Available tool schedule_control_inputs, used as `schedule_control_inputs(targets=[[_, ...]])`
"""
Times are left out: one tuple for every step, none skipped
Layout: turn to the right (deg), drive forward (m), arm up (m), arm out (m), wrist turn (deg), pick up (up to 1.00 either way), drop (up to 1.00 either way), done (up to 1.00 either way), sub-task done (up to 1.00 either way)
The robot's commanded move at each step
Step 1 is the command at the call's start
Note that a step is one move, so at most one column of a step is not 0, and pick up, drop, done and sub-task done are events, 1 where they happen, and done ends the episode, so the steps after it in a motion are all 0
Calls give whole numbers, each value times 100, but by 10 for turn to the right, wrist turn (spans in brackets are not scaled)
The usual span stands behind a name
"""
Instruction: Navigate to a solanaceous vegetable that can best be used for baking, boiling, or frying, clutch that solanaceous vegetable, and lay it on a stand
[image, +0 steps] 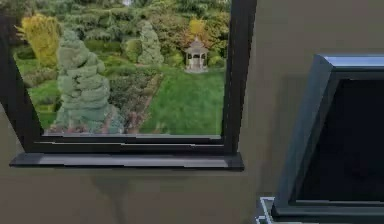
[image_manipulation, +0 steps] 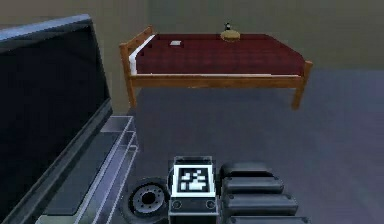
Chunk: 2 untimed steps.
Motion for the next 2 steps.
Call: schedule_control_inputs(targets=[[450,0,0,0,0,0,0,0,0],[90,0,0,0,0,0,0,0,0]])
